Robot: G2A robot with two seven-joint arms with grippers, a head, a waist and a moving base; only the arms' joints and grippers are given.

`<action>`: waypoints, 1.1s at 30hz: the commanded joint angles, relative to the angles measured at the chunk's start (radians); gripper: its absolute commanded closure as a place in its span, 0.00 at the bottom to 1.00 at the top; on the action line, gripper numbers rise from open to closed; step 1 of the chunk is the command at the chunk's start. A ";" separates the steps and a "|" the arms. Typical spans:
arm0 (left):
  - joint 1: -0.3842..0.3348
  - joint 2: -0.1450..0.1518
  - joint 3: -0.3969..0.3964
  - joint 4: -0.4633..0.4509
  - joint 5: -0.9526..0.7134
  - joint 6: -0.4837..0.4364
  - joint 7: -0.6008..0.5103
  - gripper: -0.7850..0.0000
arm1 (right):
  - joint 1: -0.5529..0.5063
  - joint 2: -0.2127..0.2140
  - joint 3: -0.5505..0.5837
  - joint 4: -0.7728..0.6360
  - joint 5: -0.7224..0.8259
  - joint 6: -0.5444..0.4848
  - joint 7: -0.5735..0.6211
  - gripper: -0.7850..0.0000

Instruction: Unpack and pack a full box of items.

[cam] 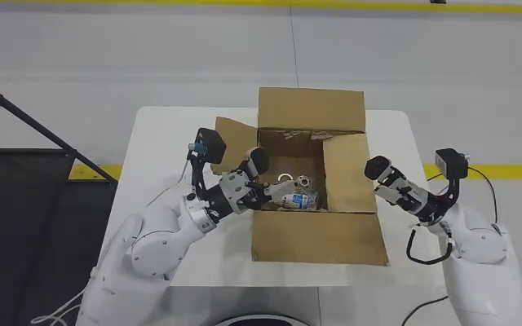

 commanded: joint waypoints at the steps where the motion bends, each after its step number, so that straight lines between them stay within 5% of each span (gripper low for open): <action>1: -0.029 -0.004 0.015 0.019 -0.052 0.040 -0.021 0.00 | -0.007 0.001 -0.001 -0.024 -0.021 0.003 -0.020 0.00; 10: -0.296 -0.038 0.151 0.181 -0.212 0.294 -0.184 0.00 | -0.074 0.022 0.076 -0.075 0.036 -0.091 -0.073 0.00; 18: -0.551 -0.095 0.345 0.459 -0.349 0.436 -0.348 0.00 | -0.154 0.055 0.137 -0.078 0.078 -0.148 -0.130 0.00; 25: -0.655 -0.152 0.471 0.650 -0.457 0.437 -0.345 0.00 | -0.171 0.078 0.130 -0.063 0.091 -0.163 -0.145 0.00; 33: -0.686 -0.197 0.534 0.797 -0.519 0.381 -0.285 0.00 | -0.168 0.092 0.111 -0.063 0.101 -0.163 -0.145 0.00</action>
